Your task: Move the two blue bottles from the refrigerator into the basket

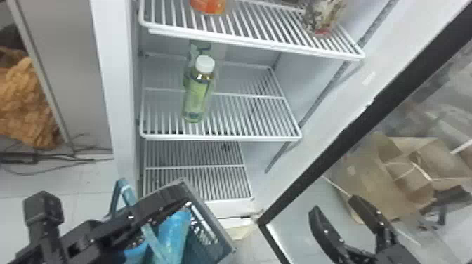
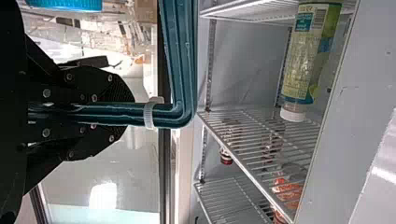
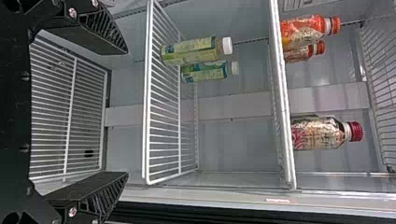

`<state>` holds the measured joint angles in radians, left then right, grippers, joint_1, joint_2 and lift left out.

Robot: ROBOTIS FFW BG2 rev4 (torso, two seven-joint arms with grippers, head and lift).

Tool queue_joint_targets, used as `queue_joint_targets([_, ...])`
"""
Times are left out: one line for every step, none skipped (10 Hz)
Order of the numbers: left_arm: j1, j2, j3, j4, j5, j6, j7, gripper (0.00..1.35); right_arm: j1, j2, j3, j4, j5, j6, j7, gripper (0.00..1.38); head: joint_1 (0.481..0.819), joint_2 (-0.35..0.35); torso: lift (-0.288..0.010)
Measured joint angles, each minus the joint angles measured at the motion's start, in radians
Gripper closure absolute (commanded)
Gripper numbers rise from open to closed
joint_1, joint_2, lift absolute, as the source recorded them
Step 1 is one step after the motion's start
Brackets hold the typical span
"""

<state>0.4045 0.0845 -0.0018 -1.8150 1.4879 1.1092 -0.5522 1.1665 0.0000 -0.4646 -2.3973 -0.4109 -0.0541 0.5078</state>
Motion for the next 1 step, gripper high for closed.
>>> queue_joint_targets([0.002, 0.001, 0.000, 0.000, 0.002, -0.002, 0.000, 1.20, -0.005, 0.000, 0.006, 0.004, 0.000, 0.000, 0.000, 0.14, 0.695, -0.350, -0.216])
